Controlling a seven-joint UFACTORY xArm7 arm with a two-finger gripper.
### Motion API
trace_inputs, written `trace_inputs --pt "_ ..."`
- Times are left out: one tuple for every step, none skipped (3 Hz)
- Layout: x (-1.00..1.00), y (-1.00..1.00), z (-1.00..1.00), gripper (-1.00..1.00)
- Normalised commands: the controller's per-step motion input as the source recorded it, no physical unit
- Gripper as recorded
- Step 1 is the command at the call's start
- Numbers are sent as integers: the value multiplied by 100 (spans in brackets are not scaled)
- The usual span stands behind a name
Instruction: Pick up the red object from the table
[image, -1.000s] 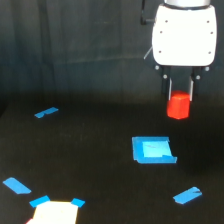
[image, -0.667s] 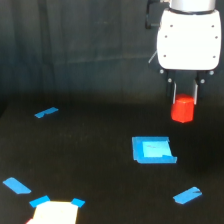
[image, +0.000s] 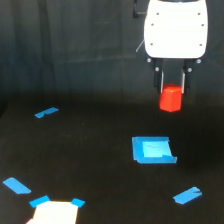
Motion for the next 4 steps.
trace_inputs --pt "100 -4 79 -100" --pt "98 -17 100 -100" --pt "72 5 100 -100" --pt "5 -16 72 -97"
